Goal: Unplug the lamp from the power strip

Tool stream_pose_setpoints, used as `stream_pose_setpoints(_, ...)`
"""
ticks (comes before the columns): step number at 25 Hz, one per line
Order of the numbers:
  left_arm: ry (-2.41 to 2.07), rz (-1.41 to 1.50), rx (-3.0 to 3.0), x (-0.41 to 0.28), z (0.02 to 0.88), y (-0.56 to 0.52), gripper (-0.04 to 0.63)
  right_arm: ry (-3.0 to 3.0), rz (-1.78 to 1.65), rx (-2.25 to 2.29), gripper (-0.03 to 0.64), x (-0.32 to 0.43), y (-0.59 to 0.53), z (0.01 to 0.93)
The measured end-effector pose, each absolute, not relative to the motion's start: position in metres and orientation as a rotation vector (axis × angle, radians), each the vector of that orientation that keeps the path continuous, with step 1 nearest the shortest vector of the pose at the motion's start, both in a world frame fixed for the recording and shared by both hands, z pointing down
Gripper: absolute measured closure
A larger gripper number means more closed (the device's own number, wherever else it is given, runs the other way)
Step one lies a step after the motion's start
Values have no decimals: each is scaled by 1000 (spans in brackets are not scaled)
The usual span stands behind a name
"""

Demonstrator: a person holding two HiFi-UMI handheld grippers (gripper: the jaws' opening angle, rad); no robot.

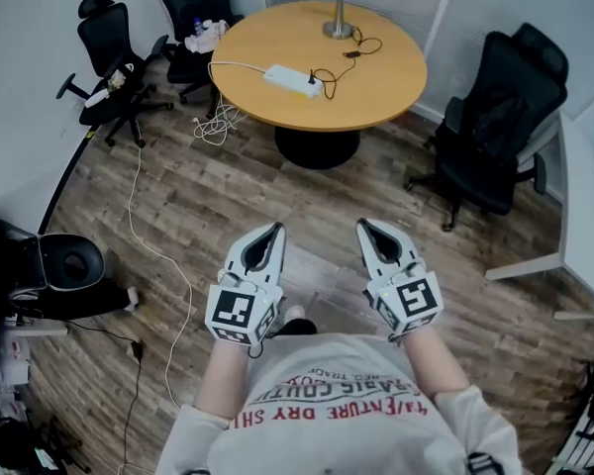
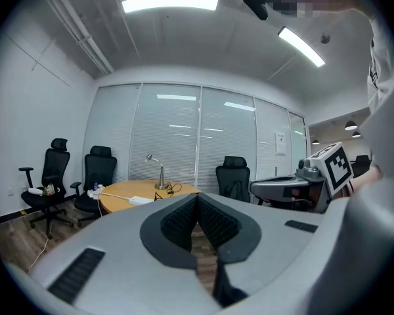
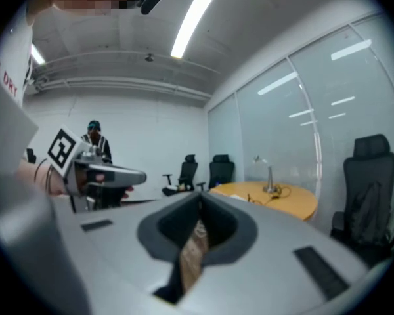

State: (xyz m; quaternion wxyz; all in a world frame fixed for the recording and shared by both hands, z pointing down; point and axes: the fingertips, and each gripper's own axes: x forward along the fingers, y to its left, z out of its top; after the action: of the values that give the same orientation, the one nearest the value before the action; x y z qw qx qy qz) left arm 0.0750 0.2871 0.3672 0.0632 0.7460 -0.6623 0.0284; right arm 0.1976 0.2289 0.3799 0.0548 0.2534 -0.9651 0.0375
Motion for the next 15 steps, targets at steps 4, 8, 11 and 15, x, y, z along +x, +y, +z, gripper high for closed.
stream_pose_setpoints(4,-1981,88,2263,17,368,277,568,-2896,119,825,588,148,216,378)
stream_pose_setpoints(8,-1968,77,2258,-23,371,266,568,-2893,123,821,588,109,206,381)
stream_pose_setpoints(11,-1969,60,2234,-42,376,253,568,-2887,123,787,588,89,194,387)
stream_pose_setpoints(15,-1988,62,2208,-59,386,228,568,-2876,130,754,588,68,161,399)
